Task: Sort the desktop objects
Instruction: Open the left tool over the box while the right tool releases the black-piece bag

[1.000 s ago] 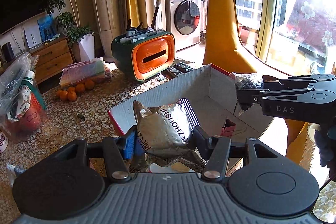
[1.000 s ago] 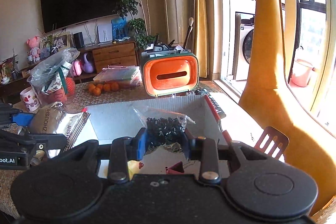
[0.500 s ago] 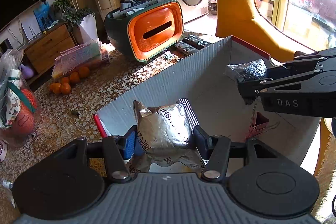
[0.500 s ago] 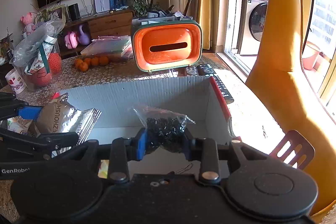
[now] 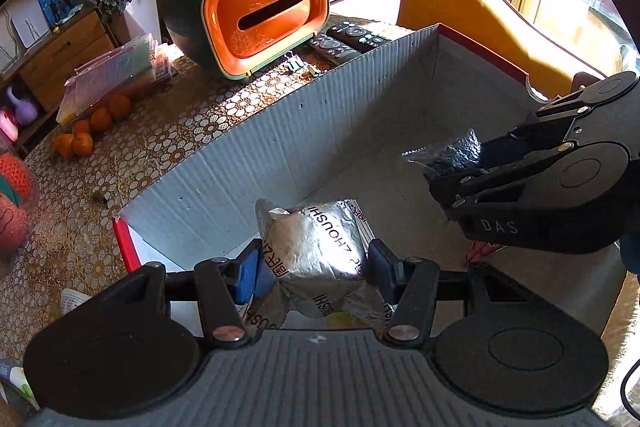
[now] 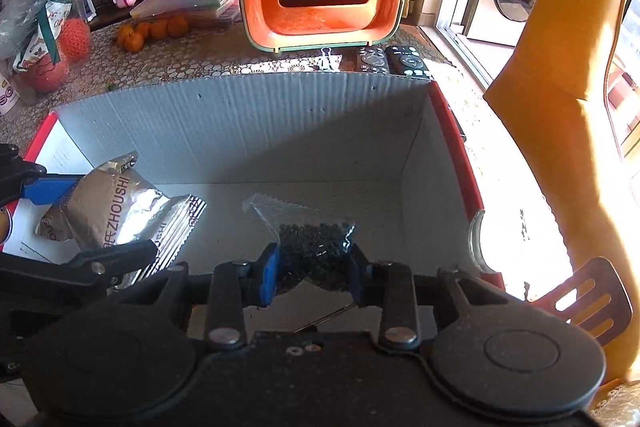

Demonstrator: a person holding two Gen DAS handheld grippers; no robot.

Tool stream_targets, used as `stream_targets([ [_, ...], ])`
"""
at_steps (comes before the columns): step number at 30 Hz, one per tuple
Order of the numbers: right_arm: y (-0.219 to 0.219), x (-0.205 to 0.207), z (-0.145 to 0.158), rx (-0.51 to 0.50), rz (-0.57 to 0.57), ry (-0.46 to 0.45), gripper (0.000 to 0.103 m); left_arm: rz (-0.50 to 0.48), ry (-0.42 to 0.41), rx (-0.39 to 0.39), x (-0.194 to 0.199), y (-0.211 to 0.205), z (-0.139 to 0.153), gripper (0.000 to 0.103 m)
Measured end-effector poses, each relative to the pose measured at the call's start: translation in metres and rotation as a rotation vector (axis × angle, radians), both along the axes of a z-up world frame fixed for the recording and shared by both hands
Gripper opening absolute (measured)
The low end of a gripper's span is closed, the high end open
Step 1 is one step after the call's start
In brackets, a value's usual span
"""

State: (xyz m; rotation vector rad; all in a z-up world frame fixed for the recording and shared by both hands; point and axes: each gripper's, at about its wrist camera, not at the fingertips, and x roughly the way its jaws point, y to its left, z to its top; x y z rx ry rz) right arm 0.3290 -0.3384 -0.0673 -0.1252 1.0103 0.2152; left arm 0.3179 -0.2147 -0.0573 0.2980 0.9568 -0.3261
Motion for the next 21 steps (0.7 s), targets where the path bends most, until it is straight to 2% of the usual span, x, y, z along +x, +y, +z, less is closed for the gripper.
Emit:
stream_targets([
  [3, 0.002, 0.001, -0.001, -0.012, 0.011, 0.021, 0.034, -0.017, 0.005, 0.016, 0.003, -0.004, -0.002, 0.056],
  [8, 0.004, 0.003, -0.005, -0.036, 0.020, 0.058, 0.035, -0.005, 0.045, -0.001, 0.012, -0.003, -0.003, 0.056],
  [17, -0.001, 0.005, -0.002, 0.004, -0.002, 0.063, 0.044, 0.028, 0.092, -0.081, 0.015, 0.007, -0.004, 0.057],
  [19, -0.003, 0.005, -0.001, 0.014, -0.007, 0.061, 0.045, 0.037, 0.089, -0.088, 0.014, 0.009, -0.002, 0.062],
  [20, -0.003, 0.004, 0.000, 0.019, -0.011, 0.059, 0.052, 0.040, 0.083, -0.093, 0.013, 0.011, -0.001, 0.062],
  [21, -0.004, 0.004, 0.001, 0.019, -0.018, 0.053, 0.055, 0.045, 0.076, -0.097, 0.011, 0.012, 0.000, 0.063],
])
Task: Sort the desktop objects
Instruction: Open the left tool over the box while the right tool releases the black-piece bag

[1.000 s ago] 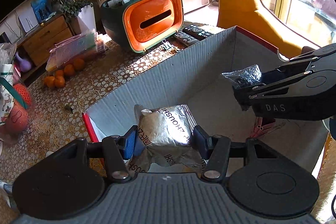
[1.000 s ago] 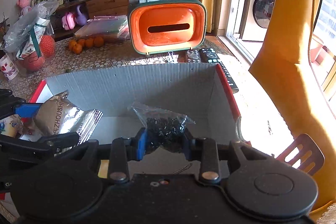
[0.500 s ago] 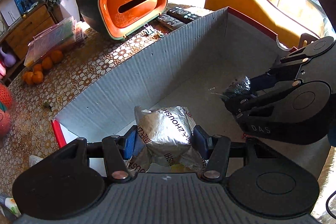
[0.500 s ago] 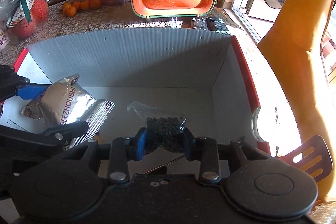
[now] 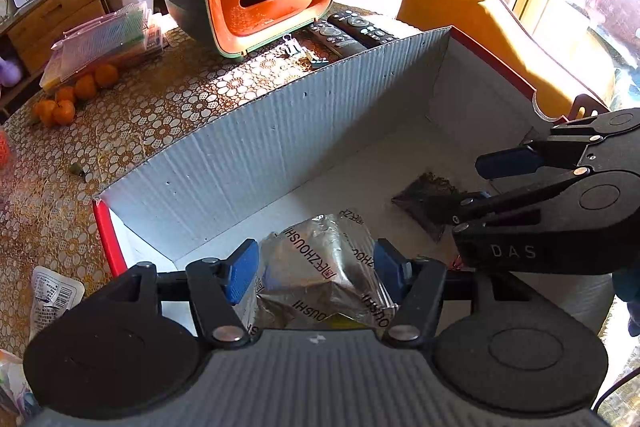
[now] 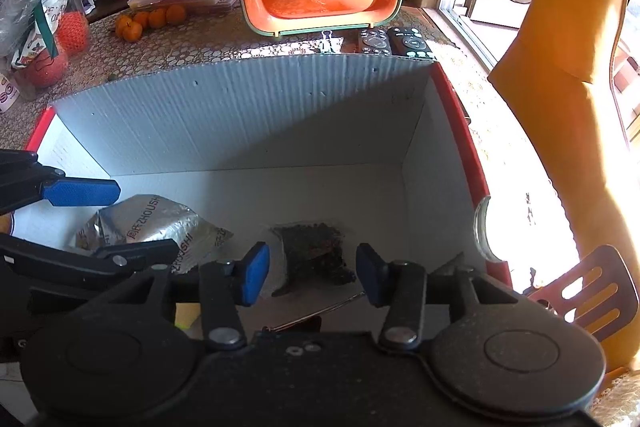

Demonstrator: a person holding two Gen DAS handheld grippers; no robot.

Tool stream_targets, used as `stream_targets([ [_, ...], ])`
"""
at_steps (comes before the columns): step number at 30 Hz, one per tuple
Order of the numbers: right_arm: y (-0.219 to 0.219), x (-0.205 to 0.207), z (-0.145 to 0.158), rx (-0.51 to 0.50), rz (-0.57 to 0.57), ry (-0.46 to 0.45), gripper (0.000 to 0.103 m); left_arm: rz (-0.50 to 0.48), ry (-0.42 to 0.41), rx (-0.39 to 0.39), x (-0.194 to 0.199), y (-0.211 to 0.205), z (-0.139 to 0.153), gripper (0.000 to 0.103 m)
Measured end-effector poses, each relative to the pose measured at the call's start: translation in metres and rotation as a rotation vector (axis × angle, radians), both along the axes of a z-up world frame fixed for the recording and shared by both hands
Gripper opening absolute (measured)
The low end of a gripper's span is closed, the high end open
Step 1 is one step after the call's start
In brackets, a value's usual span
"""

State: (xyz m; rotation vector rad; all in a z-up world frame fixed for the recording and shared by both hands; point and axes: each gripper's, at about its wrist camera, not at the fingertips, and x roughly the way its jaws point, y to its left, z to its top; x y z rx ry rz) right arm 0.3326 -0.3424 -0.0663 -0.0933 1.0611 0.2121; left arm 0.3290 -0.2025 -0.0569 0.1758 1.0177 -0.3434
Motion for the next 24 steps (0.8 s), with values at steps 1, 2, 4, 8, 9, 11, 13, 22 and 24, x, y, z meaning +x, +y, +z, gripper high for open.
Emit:
stream_targets([
  [1, -0.001, -0.001, 0.001, 0.009, 0.000, -0.004, 0.057, 0.001, -0.004, -0.008, -0.001, 0.001, 0.001, 0.064],
  [2, -0.001, -0.001, 0.002, 0.018, -0.002, -0.005, 0.058, 0.000, -0.008, -0.018, -0.004, 0.003, 0.003, 0.064],
  [4, -0.001, -0.002, 0.003, 0.025, -0.011, -0.011, 0.060, 0.004, -0.016, -0.031, -0.009, 0.005, 0.007, 0.064],
  [8, -0.002, -0.007, 0.010, 0.039, -0.010, -0.028, 0.066, -0.004, -0.037, -0.058, -0.023, 0.008, 0.016, 0.065],
  [9, -0.003, -0.009, 0.012, 0.046, -0.008, -0.033, 0.066, -0.008, -0.044, -0.060, -0.028, 0.009, 0.018, 0.065],
  [11, -0.004, -0.013, 0.016, 0.057, -0.006, -0.039, 0.066, -0.014, -0.054, -0.069, -0.036, 0.011, 0.022, 0.065],
  [13, -0.004, -0.018, 0.020, 0.070, -0.005, -0.047, 0.067, -0.019, -0.063, -0.083, -0.045, 0.014, 0.026, 0.065],
  [22, 0.003, -0.047, 0.038, 0.113, 0.023, -0.088, 0.072, -0.040, -0.122, -0.113, -0.081, 0.027, 0.046, 0.065],
  [24, 0.005, -0.054, 0.042, 0.119, 0.029, -0.096, 0.072, -0.043, -0.137, -0.122, -0.089, 0.032, 0.051, 0.065],
])
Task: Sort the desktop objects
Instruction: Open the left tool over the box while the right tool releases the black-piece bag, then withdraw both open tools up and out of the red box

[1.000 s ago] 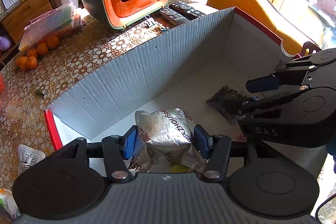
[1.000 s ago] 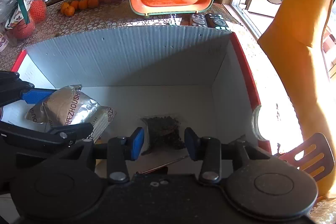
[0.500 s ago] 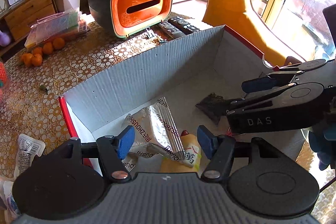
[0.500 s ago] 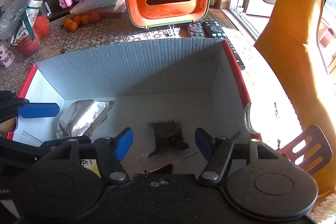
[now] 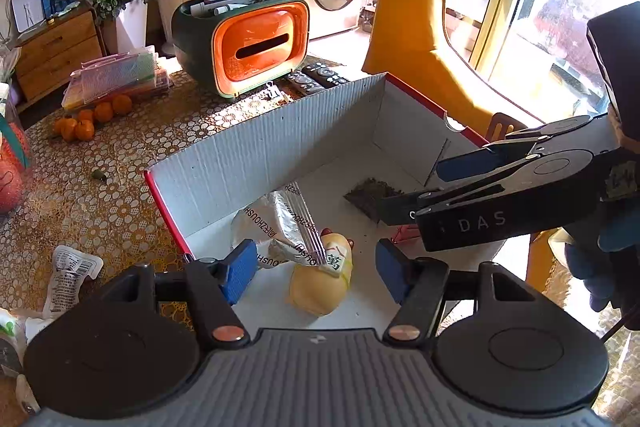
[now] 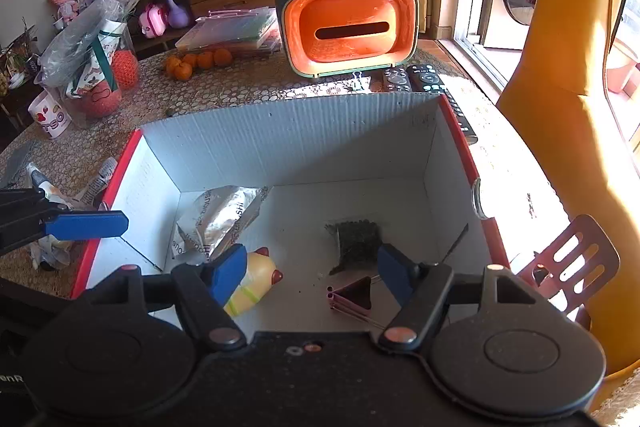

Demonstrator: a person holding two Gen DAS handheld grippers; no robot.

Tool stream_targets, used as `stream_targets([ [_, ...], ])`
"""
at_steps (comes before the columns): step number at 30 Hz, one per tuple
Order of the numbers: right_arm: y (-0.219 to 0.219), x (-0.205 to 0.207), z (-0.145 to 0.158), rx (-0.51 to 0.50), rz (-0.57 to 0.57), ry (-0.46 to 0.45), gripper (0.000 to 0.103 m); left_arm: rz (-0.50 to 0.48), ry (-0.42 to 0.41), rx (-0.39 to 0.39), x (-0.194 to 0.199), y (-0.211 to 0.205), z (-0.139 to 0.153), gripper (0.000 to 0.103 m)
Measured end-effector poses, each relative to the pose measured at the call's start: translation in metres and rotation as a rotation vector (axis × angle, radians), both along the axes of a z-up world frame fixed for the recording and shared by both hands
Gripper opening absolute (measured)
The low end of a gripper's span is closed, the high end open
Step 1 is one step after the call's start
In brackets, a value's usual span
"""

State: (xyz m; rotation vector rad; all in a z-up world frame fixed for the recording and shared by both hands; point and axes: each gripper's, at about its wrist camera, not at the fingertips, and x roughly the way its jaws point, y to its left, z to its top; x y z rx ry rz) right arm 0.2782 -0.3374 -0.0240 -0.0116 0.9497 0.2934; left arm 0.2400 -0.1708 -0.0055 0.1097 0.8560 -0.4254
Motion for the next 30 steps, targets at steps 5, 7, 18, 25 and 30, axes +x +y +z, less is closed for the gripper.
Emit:
stream_targets([
  [5, 0.005, -0.019, 0.010, 0.022, 0.001, -0.031, 0.082, 0.003, -0.021, -0.027, -0.016, 0.014, 0.009, 0.065],
  [7, 0.007, -0.027, 0.014, 0.031, 0.002, -0.046, 0.082, 0.012, -0.029, -0.039, -0.023, 0.020, 0.011, 0.065],
  [18, 0.019, -0.060, 0.023, 0.095, -0.011, -0.091, 0.092, 0.039, -0.078, -0.068, -0.055, 0.054, 0.018, 0.075],
  [25, 0.030, -0.077, 0.028, 0.116, -0.021, -0.135, 0.096, 0.063, -0.095, -0.096, -0.069, 0.076, 0.021, 0.082],
  [30, 0.037, -0.090, 0.030, 0.137, -0.028, -0.158, 0.102, 0.085, -0.097, -0.116, -0.075, 0.093, 0.019, 0.084],
])
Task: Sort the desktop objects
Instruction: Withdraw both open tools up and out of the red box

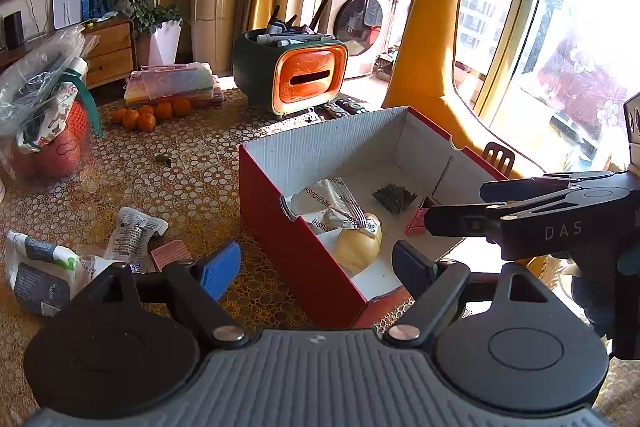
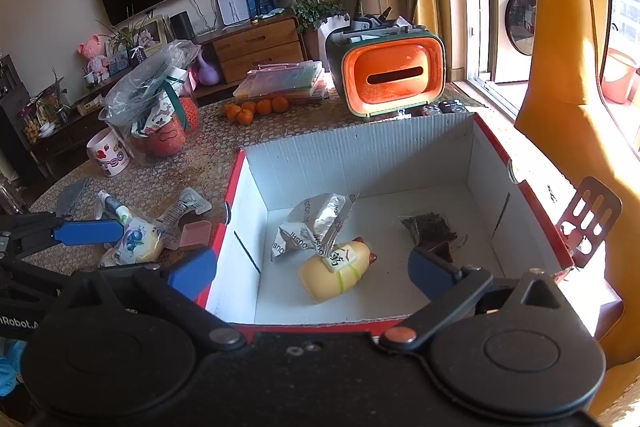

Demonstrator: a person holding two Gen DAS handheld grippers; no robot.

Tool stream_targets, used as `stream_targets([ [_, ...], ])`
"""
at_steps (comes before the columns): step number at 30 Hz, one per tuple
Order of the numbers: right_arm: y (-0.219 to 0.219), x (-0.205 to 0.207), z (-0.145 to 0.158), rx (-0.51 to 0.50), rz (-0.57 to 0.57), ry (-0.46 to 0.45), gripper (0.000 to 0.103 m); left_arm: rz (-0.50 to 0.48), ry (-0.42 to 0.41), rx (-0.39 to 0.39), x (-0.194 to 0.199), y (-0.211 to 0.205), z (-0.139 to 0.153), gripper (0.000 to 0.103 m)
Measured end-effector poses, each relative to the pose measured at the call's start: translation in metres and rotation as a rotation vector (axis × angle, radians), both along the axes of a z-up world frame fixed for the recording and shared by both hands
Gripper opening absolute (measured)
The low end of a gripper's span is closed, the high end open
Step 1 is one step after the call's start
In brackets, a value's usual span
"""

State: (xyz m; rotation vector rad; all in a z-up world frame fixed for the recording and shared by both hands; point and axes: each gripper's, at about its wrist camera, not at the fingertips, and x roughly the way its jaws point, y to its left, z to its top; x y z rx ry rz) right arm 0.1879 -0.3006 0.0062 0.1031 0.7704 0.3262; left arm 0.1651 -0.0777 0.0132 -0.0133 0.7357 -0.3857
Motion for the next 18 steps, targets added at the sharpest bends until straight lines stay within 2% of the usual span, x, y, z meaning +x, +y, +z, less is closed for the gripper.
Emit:
stream_targets([
  [4, 0.008, -0.007, 0.000, 0.026, -0.006, -0.008, 0.102, 0.016, -0.004, -0.005, -0.006, 0.010, -0.001, 0.091],
  [17, 0.040, -0.040, 0.003, 0.056, -0.013, -0.161, 0.103, 0.059, -0.024, -0.014, -0.028, 0.046, -0.007, 0.092],
  [18, 0.042, -0.042, 0.002, 0.054, -0.010, -0.167, 0.103, 0.066, -0.024, -0.016, -0.030, 0.050, -0.008, 0.097],
])
